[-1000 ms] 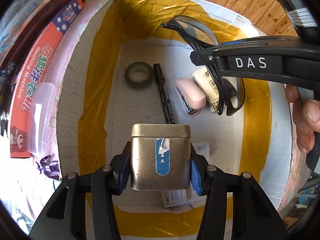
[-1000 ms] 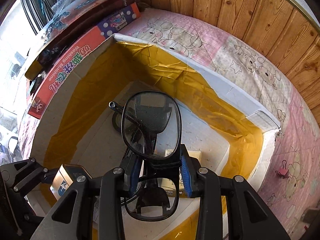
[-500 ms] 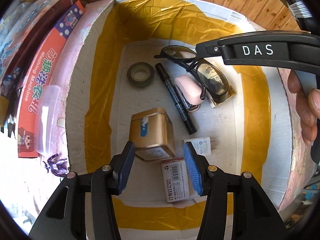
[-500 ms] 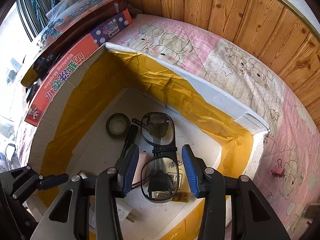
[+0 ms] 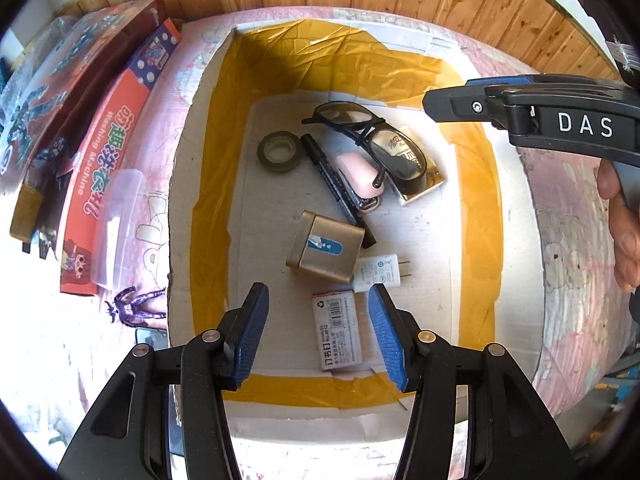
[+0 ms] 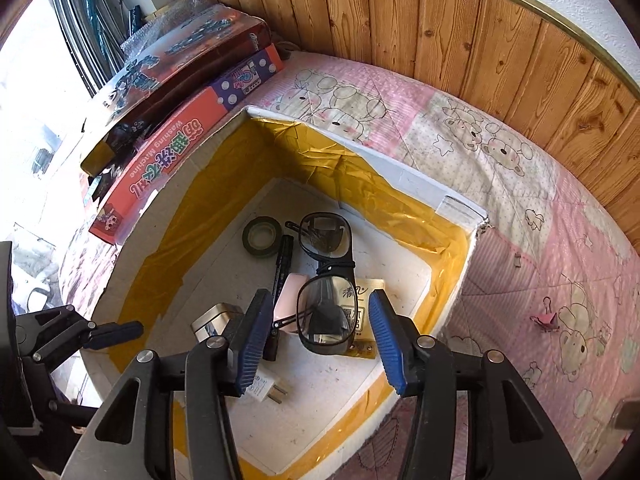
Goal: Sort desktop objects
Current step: 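Open both tools to drop the tin box and glasses into the box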
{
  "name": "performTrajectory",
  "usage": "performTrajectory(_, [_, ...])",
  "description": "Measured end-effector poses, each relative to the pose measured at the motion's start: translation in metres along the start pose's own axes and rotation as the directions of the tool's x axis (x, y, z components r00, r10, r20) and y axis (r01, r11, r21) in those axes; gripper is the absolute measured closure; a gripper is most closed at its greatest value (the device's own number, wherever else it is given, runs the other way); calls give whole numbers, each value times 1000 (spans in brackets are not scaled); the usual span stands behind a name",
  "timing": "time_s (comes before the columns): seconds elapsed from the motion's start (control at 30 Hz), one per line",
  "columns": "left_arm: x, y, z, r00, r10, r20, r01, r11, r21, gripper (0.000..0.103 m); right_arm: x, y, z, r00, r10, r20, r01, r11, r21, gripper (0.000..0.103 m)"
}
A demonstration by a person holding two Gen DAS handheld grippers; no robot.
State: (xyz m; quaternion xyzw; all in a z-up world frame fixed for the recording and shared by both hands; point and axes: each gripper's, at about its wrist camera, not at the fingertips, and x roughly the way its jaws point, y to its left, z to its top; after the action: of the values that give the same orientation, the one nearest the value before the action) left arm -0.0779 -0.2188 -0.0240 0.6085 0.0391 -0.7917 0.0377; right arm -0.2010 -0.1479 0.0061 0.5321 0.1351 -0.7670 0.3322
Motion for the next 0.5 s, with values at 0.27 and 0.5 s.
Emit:
performTrajectory(0.27, [-33, -31, -15, 998, 29, 60, -32, 998, 47, 48, -35, 0, -30, 997, 47, 63, -43, 997, -58, 44])
performTrajectory(0.5, [-60, -61, -30, 989, 67, 133, -80, 992, 95, 48, -74, 5, -67, 983, 85, 165, -66, 991, -117, 44])
